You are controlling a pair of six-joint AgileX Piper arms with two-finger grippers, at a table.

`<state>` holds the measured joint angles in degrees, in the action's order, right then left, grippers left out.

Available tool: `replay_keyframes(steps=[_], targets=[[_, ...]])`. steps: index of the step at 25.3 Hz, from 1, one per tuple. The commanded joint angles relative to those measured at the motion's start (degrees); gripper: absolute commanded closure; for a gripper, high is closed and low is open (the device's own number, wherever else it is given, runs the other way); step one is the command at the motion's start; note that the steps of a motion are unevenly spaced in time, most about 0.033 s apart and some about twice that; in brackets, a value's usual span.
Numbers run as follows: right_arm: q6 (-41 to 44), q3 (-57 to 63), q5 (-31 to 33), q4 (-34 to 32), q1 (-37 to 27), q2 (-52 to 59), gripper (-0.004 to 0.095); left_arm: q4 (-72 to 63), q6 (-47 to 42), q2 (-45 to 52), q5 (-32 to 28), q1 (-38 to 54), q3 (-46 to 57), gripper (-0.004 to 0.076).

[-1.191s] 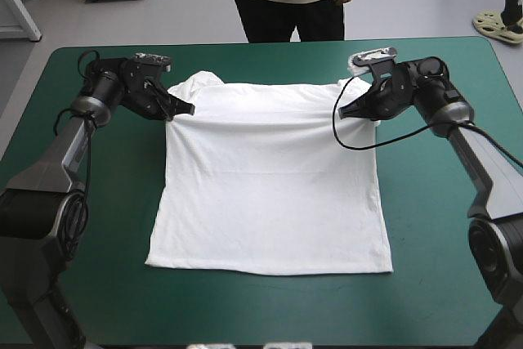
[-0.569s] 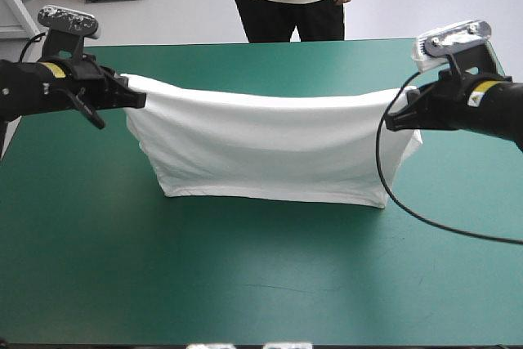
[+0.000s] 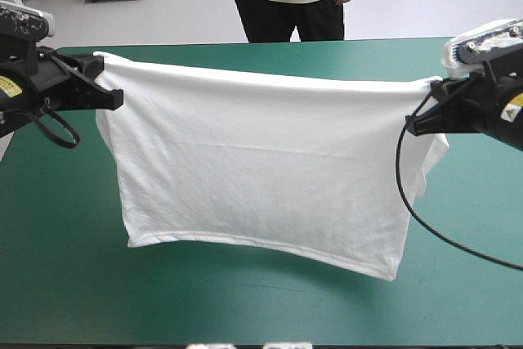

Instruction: Fold the cloth

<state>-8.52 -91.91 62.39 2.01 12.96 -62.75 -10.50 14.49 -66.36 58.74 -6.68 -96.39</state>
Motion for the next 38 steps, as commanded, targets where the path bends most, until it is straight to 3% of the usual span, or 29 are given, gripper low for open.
replay_keyframes(steps=[1, 2, 4, 8, 11, 15, 19, 22, 27, 32, 38], targets=[[-0.2, -1.6, -11.5, -3.5, -0.3, -3.9, 0.0921, -0.4, 0.2, -2.6, -13.6, 0.0, -1.0, 0.0733], [-0.2, -1.6, -18.2, -5.0, -0.3, -7.0, 0.0921, -0.2, 0.2, -5.6, -20.3, 0.0, -1.0, 0.0733], [-0.2, -1.6, -24.6, -6.6, -0.3, -10.0, 0.0921, -0.2, 0.2, -8.6, -26.6, 0.0, -1.0, 0.0733], [0.3, -1.6, -50.6, -11.9, -0.3, -17.9, 0.0921, -0.2, 0.6, -17.9, -47.2, 0.0, -1.0, 0.0733], [0.4, -1.6, -57.0, -11.8, -0.3, -21.8, 0.0921, -0.2, 0.8, -21.7, -54.7, 0.0, -1.0, 0.0733], [4.7, -1.4, -52.1, -11.7, -0.3, -28.0, 0.0921, -0.2, 0.4, -24.8, -51.6, 0.0, 2.1, 0.0733], [5.7, -1.4, -42.6, -10.5, -0.3, -33.4, 0.0926, -0.2, 0.3, -26.5, -45.7, 0.0, 13.4, 0.0733], [3.2, -0.4, -38.6, -7.0, -0.3, -33.5, 0.0925, -0.2, 0.3, -26.5, -43.5, 0.0, 18.4, 0.0733], [-2.8, 6.5, -27.8, 1.2, -0.3, -32.0, 0.0925, -0.2, 0.3, -26.5, -32.1, 0.0, 22.5, 0.0733], [-4.6, 17.3, -26.0, 5.8, -0.3, -28.5, 0.0926, 0.0, 0.6, -26.5, -20.9, 0.0, 25.1, 0.0733], [-4.6, 31.1, -24.6, 5.9, -0.3, -22.7, 0.0925, -0.2, 0.7, -25.5, -15.0, 0.0, 33.5, 0.0733]])
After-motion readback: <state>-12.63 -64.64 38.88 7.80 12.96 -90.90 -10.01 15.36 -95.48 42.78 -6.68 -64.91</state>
